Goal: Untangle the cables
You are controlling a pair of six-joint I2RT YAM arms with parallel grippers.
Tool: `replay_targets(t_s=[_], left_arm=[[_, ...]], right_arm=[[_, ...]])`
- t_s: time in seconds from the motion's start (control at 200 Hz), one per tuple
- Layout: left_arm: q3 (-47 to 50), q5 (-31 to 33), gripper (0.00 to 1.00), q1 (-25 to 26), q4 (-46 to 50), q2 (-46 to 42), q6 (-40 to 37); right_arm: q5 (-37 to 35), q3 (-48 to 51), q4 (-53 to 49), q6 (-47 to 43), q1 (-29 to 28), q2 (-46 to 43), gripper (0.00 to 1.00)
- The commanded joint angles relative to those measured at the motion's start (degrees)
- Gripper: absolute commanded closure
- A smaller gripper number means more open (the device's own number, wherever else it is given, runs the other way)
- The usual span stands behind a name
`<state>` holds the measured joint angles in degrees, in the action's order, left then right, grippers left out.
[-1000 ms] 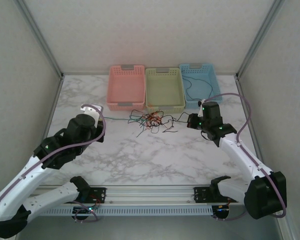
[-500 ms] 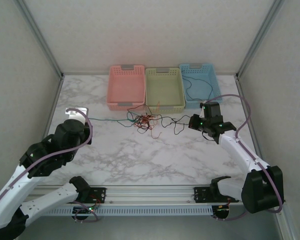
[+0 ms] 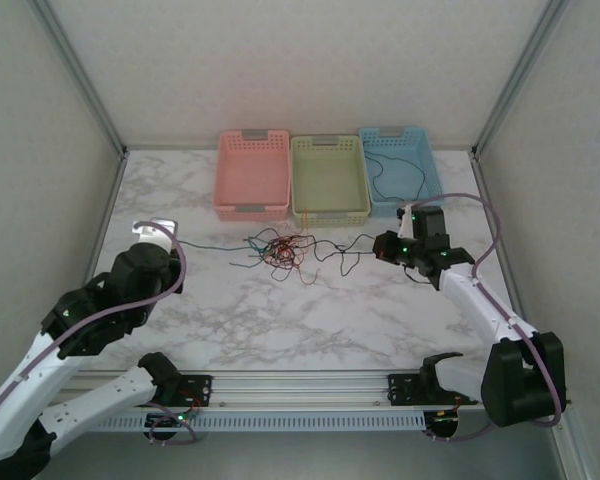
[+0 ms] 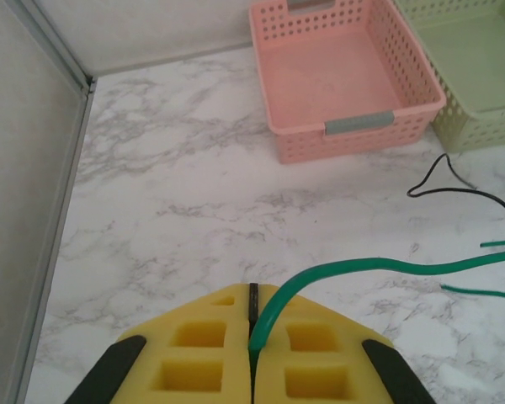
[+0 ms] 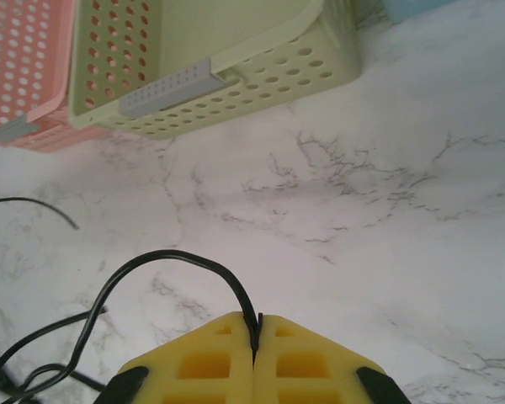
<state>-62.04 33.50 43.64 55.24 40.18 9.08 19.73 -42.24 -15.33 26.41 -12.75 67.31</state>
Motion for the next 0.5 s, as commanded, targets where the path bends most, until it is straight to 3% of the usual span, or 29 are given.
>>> replay_targets(t_s=[0.0, 0.18, 0.265, 0.35, 0.496], left_arm=[[1.2, 1.5, 1.00, -1.1, -1.3, 0.5, 1.5], [3.1, 0.8, 1.00, -1.1, -1.0, 2.9, 2.9], [1.8, 4.6, 1.00, -1.8, 2.3, 6.2, 4.8], [-0.1, 10.8, 1.00, -3.6, 6.3, 8.8, 6.7], [-1.8, 13.8, 1.00, -9.5, 7.4, 6.7, 4.2]], right_arm=[[4.4, 2.5, 5.1, 0.4, 1.0, -4.9, 1.00], [7.9, 4.2, 8.7, 0.6, -0.2, -12.2, 1.00], [5.3, 3.5, 6.9, 0.3, -0.9, -14.9, 1.00], [-4.5, 1.2, 0.8, -1.0, -0.9, -16.6, 1.00], [-33.4, -3.6, -12.4, -1.4, -0.2, -16.3, 1.00]])
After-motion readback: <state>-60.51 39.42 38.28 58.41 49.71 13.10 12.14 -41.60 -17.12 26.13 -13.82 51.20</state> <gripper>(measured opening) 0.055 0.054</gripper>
